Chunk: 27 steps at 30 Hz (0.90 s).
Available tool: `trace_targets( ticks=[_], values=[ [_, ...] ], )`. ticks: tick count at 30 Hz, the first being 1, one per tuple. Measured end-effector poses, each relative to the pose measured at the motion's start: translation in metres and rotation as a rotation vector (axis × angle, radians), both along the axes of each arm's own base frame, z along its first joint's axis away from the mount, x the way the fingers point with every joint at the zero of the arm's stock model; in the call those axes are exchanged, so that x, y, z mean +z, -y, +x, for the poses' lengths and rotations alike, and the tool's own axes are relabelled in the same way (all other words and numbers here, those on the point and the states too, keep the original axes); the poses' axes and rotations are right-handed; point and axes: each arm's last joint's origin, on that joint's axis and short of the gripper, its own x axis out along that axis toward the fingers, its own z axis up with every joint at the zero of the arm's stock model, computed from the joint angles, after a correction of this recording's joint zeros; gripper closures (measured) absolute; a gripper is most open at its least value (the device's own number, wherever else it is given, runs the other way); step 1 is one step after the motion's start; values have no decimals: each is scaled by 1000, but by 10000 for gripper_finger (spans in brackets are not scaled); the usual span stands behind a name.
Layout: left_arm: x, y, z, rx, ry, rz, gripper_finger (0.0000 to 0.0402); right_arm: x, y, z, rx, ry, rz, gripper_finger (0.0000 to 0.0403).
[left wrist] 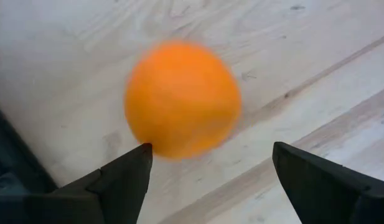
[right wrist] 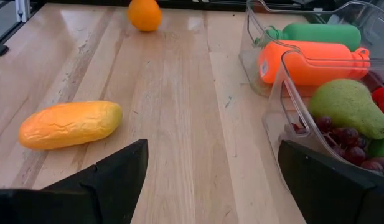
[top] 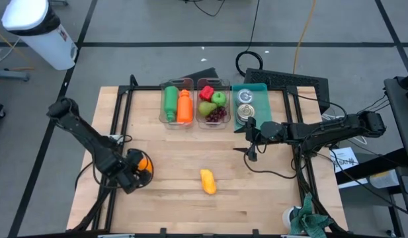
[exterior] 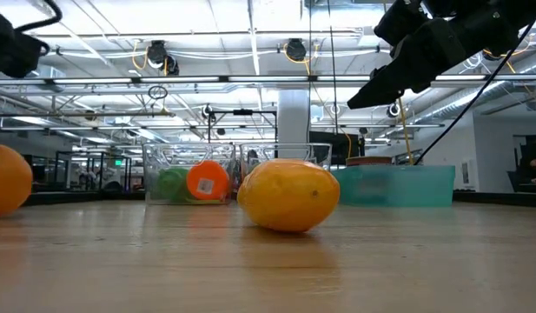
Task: Pick & Place Food Item
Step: Put the orange into the right transparent bin
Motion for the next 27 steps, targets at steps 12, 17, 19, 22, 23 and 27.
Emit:
trace_targets(
  ticks=[12,17,19,22,23,27],
  values=[
    [-29,-18,-1,25,-68,32,62,0,0,0,0,0,0,62],
    [-26,-18,5,-38,-12,64,62,0,0,0,0,-2,0,62],
    [-22,-18,9,-74,26,80,62,0,0,0,0,-3,0,62],
    [-18,-20,17,-62,91,108,62,0,0,0,0,-3,0,62],
    [-16,-20,20,-50,111,109,62,0,0,0,0,-3,0,62],
    [-13,-21,31,-39,183,66,62,0,0,0,-1,-3,0,62]
  ],
)
